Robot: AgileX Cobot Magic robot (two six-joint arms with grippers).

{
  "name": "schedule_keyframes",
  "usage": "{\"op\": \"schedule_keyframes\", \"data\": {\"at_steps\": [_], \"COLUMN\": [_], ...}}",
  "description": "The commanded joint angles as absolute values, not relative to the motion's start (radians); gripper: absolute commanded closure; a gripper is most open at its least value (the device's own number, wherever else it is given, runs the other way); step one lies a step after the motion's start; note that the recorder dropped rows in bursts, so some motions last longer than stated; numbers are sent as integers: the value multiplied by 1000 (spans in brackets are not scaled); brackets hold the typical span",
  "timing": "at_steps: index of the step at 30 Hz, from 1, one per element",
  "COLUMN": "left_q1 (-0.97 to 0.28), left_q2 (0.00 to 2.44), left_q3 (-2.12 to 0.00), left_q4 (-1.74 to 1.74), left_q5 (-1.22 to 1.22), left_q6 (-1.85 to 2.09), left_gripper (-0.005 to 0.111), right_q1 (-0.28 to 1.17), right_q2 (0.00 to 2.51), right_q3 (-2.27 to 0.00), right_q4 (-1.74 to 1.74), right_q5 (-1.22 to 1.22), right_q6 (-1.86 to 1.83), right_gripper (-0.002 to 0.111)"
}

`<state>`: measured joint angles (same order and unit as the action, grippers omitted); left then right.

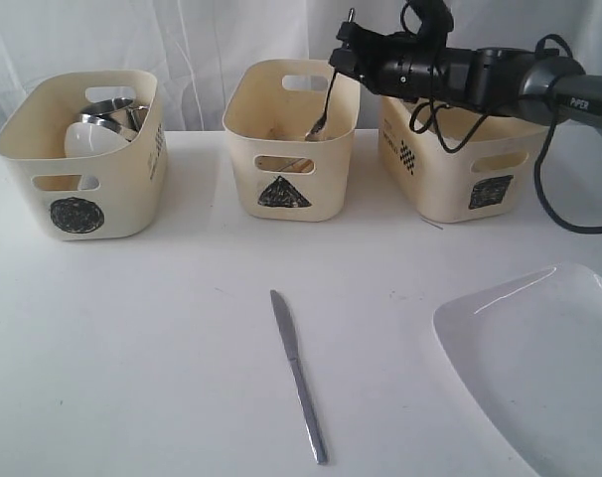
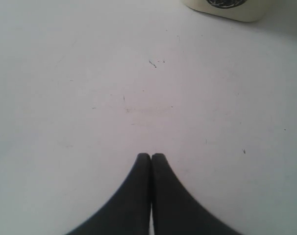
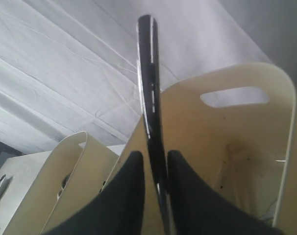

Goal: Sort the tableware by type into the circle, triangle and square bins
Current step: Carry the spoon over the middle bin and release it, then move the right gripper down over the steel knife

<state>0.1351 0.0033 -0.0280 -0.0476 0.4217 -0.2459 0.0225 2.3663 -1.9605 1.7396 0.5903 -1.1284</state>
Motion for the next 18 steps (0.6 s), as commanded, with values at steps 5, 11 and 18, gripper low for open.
{"op": "schedule_keyframes", "data": {"at_steps": [5, 11, 18], "left_q1": [137, 137, 137], "left_q2": [0, 0, 0], "left_q3": [-19, -19, -19], "left_q4": [-59, -59, -59], "left_q5": [479, 479, 479], "left_q6": [-247, -247, -247], "left_gripper": [106, 106, 106], "right_q1": [16, -36, -55], "right_q2": [2364, 2293, 2123], "right_q3": [-1968, -1968, -1968], "right_q4": [1744, 1727, 1063], "right_q5": [677, 850, 765], "right_q6": [-1155, -1132, -764], "right_gripper": [75, 82, 108]}}
